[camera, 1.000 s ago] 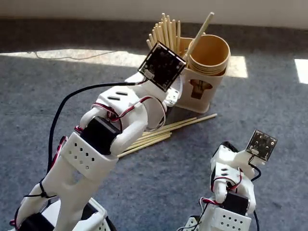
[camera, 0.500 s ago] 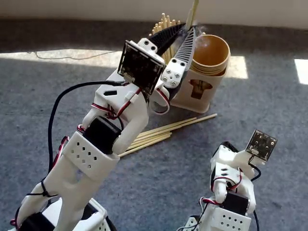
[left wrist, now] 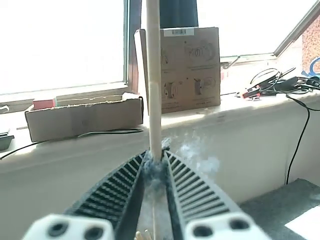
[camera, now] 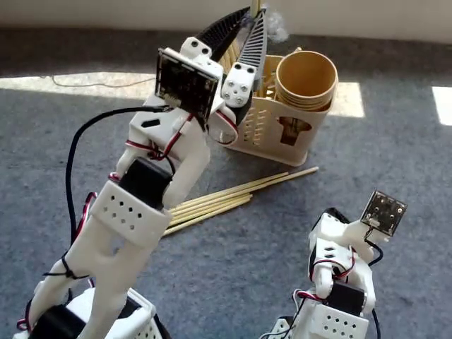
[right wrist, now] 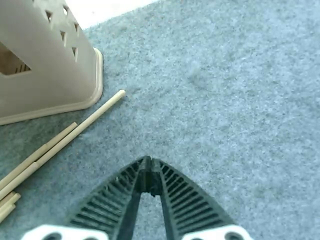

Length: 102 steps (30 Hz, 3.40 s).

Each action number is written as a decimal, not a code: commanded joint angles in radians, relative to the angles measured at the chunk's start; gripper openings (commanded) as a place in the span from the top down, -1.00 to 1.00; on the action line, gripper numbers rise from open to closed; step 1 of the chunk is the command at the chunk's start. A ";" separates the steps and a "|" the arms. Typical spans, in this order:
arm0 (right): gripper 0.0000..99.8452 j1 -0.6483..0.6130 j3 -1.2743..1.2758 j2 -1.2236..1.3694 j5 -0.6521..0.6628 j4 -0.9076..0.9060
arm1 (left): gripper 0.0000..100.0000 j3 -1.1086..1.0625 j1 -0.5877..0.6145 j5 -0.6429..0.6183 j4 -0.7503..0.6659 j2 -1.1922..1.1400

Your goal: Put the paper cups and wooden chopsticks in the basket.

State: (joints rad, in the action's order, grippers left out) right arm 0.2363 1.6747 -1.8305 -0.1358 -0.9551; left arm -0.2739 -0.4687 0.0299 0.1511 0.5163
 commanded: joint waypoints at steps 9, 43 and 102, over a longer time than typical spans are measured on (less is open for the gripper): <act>0.99 0.012 0.117 -0.007 -0.005 0.001 | 0.99 0.183 0.013 -0.003 -0.017 -0.271; 0.99 0.012 0.117 -0.007 -0.005 0.001 | 0.83 0.280 -0.022 -0.009 0.557 -0.124; 0.99 0.012 0.117 -0.007 -0.005 -0.001 | 0.77 -0.286 -0.071 0.385 0.997 -0.263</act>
State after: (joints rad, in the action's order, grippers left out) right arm 0.2363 1.6747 -1.8305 -0.1358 -0.9551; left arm -0.5731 -0.5516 0.3613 1.1653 0.3414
